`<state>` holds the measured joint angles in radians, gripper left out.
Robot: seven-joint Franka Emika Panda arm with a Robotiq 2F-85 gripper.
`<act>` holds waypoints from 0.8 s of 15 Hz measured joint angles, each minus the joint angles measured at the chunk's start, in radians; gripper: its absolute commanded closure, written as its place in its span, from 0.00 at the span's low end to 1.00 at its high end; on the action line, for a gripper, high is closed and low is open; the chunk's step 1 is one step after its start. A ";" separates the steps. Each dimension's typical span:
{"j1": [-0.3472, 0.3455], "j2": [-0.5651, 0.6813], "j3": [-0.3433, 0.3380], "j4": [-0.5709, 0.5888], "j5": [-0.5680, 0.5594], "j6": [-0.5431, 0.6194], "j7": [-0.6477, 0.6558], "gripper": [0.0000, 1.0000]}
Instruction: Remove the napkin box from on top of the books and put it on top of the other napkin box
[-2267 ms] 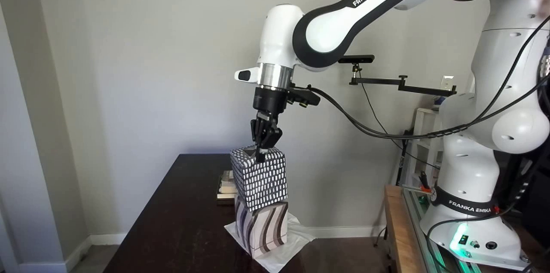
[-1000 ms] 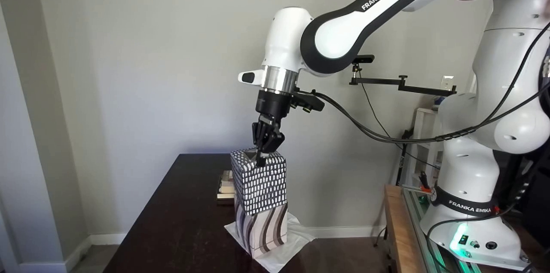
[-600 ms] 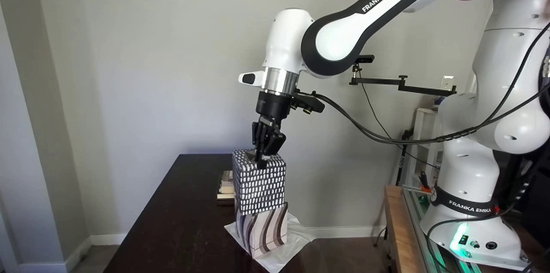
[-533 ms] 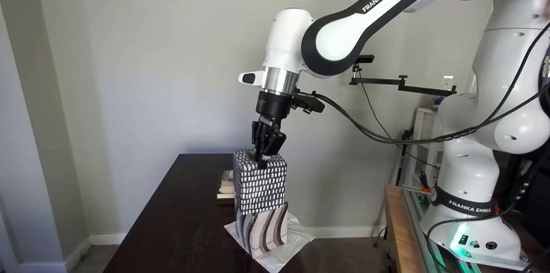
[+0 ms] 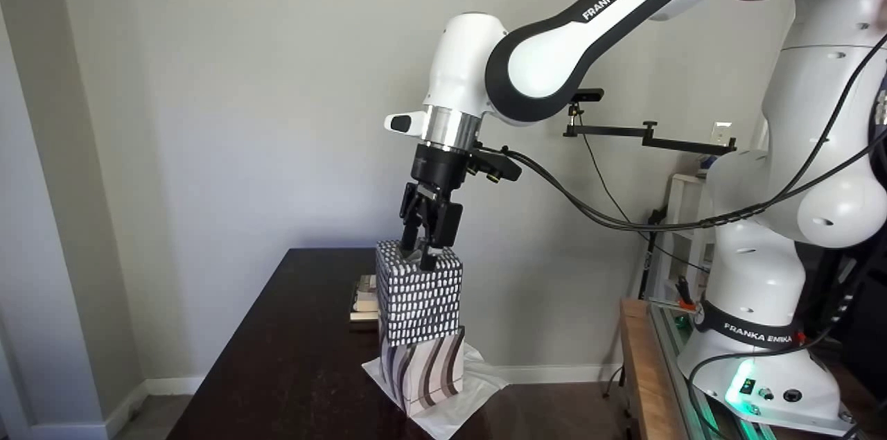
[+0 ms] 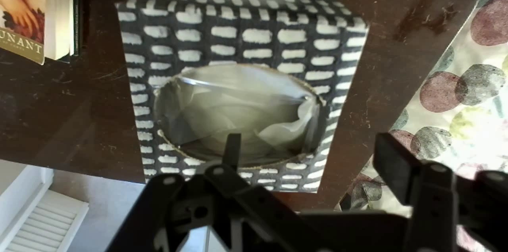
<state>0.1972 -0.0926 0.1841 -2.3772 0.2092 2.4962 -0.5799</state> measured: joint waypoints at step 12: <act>-0.056 -0.076 -0.009 0.030 -0.294 -0.122 0.519 0.00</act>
<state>0.1411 -0.1691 0.1749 -2.3474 -0.0848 2.3741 -0.0606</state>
